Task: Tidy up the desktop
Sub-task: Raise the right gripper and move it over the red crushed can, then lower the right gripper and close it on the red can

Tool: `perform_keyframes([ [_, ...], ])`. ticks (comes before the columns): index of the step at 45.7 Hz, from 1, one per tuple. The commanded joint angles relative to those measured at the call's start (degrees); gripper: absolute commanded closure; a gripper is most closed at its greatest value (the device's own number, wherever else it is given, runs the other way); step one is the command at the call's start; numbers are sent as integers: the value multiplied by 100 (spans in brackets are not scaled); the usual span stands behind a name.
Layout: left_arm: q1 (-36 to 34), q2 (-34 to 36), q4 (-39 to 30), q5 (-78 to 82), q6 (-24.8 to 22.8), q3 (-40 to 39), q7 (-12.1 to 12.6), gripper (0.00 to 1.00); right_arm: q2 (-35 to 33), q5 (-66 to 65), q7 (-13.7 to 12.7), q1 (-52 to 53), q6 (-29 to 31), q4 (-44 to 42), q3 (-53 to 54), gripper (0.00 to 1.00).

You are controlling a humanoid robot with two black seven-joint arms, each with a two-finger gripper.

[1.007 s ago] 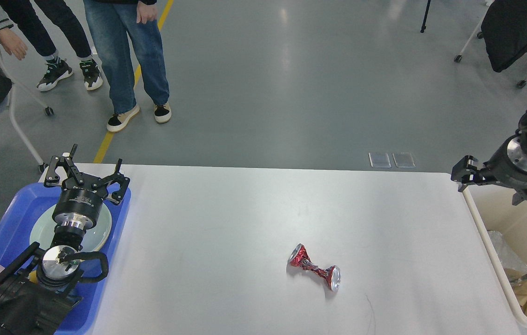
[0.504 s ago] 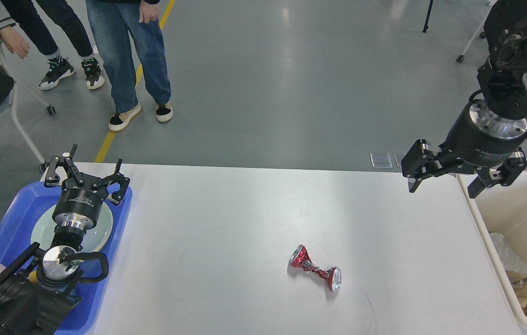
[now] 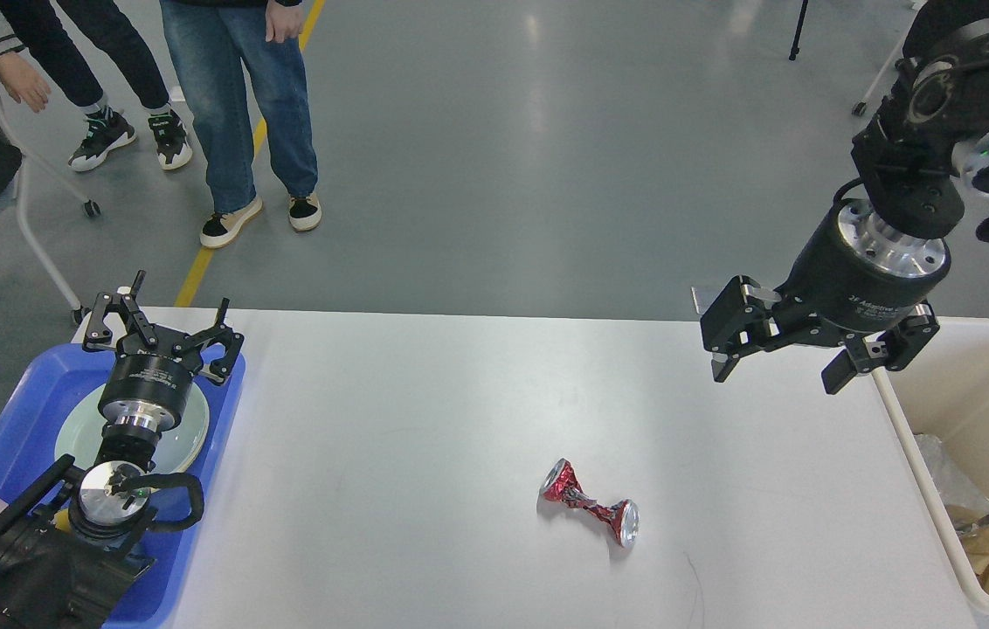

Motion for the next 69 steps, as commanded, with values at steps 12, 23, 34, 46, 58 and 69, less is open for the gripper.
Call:
perform_keyframes([
  [12, 0, 0, 0, 0, 0, 0, 0, 4, 371, -93, -42, -1581, -1545, -77, 777, 0],
  [23, 0, 0, 0, 0, 0, 0, 0, 4, 732, -146, -42, -2241, -2530, -419, 1146, 0],
  [34, 0, 0, 0, 0, 0, 0, 0, 4, 794, -1252, 37, -3040, -2522, -621, 1999, 3],
  [46, 0, 0, 0, 0, 0, 0, 0, 4, 977, -2588, 55, -3945, -2522, -727, 2227, 9],
  [58, 0, 0, 0, 0, 0, 0, 0, 4, 1418, -2493, -33, -5132, -3259, -2001, 2596, 8],
  [69, 0, 0, 0, 0, 0, 0, 0, 4, 1497, -2053, -24, -5317, -3463, -2168, 2526, 8],
])
